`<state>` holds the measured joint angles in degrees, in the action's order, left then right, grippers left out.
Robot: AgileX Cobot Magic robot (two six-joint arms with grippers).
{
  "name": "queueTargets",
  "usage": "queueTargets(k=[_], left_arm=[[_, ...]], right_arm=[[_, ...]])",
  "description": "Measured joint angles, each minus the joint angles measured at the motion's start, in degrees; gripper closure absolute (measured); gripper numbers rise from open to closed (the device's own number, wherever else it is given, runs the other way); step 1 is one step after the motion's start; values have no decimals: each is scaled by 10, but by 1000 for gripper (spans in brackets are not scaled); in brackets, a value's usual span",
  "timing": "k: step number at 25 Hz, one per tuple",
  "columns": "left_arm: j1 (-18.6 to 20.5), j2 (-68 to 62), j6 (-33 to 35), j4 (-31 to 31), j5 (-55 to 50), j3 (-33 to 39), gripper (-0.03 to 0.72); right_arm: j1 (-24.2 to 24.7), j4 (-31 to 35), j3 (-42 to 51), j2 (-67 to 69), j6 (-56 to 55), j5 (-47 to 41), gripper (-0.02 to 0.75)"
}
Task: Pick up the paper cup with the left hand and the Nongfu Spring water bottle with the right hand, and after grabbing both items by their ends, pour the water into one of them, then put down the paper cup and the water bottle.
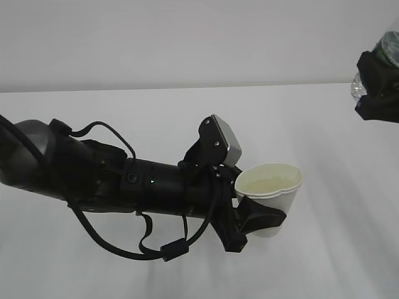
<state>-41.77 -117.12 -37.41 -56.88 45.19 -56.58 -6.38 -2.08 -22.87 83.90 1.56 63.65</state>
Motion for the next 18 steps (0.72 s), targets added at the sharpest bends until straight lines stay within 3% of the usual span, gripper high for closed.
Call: queueTargets(k=[18], left_arm=[[0, 0, 0, 4, 0, 0, 303]], right_arm=[[0, 29, 0, 107, -9, 5, 353]])
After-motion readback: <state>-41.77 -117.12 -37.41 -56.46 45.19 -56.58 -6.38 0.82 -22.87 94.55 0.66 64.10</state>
